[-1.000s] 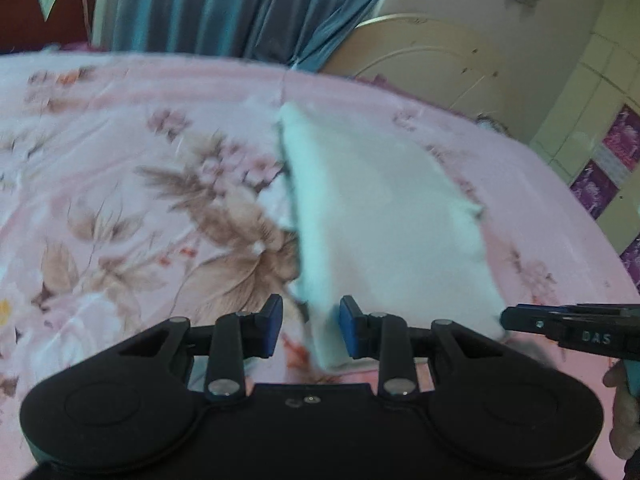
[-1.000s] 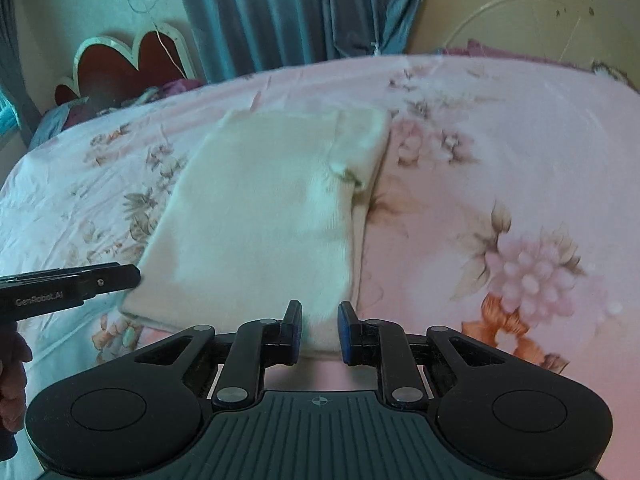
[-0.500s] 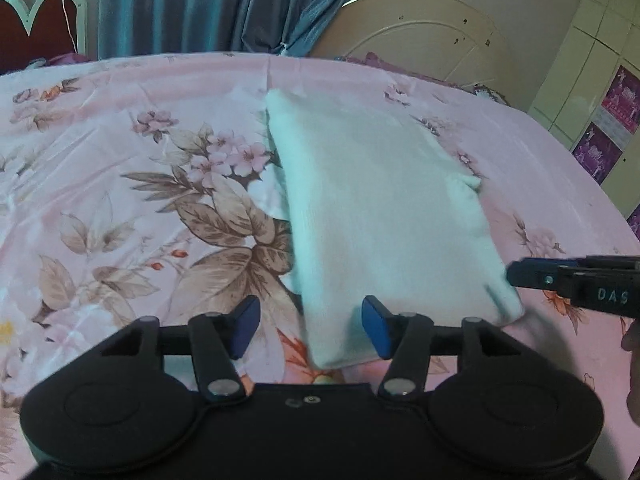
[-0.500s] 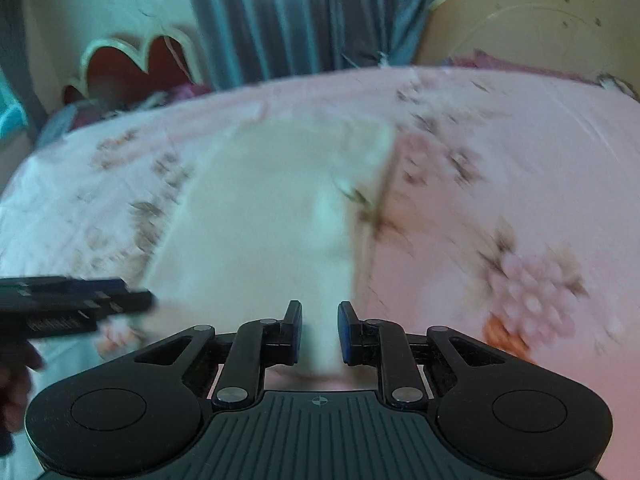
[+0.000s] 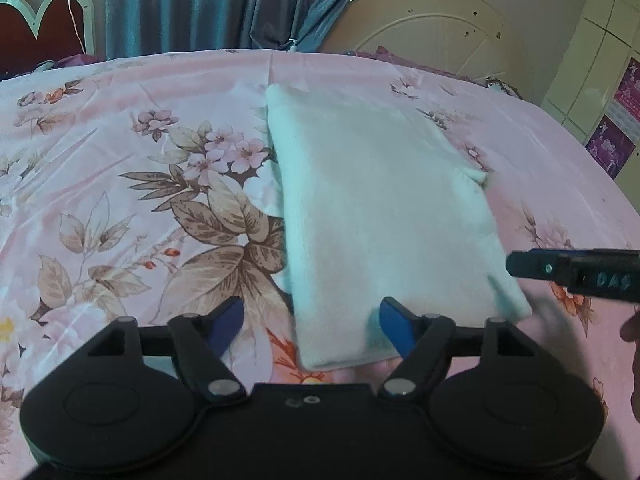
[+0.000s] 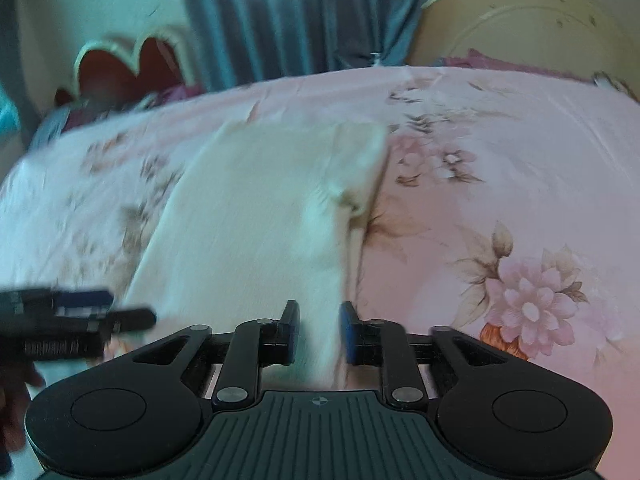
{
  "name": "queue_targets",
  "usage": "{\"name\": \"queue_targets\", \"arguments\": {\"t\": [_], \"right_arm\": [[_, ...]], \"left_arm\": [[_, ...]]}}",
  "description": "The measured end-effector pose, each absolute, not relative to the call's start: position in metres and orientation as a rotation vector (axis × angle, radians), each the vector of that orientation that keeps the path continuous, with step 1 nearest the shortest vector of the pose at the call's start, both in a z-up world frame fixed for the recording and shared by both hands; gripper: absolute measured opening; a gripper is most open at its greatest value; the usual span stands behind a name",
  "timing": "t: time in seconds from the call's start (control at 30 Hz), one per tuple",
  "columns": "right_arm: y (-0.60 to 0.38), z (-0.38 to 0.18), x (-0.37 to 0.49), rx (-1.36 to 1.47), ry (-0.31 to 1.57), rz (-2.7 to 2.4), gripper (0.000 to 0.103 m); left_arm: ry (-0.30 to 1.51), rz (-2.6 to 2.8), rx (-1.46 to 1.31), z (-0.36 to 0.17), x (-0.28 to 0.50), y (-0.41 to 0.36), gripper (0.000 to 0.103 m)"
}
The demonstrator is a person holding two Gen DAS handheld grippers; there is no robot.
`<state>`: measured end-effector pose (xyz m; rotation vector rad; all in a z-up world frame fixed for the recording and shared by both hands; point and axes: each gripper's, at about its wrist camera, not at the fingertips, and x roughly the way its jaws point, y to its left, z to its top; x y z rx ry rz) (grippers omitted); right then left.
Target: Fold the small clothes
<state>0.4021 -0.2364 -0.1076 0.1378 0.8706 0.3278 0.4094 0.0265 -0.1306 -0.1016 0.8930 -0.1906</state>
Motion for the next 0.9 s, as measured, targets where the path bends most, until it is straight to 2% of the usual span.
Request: {"name": "queue_targets", "arguments": {"t": [0.37, 0.57, 0.63, 0.9], "right_arm": [[-0.270, -0.102, 0.454, 0.379, 0.855, 0.342, 0.057], [-0.253, -0.112, 0.487, 0.329, 0.899, 0.399, 0.057], [-0.249, -0.121, 0.495, 0.179, 0.927, 0.296, 0.049], [-0.282, -0.120, 0.492, 0.378, 0.932, 0.359, 0.049]], "left_arm": [[0.821, -0.160, -0.191, -0.115, 0.449, 0.037, 0.078], [0.836, -0.127, -0.214, -0.119, 0.479, 0.044, 0.078], [0.849, -0.124, -0.216, -0.121, 0.482, 0.045, 0.078], [0.855, -0.144, -0.231, -0.126, 0.481, 0.046, 0.076]]}}
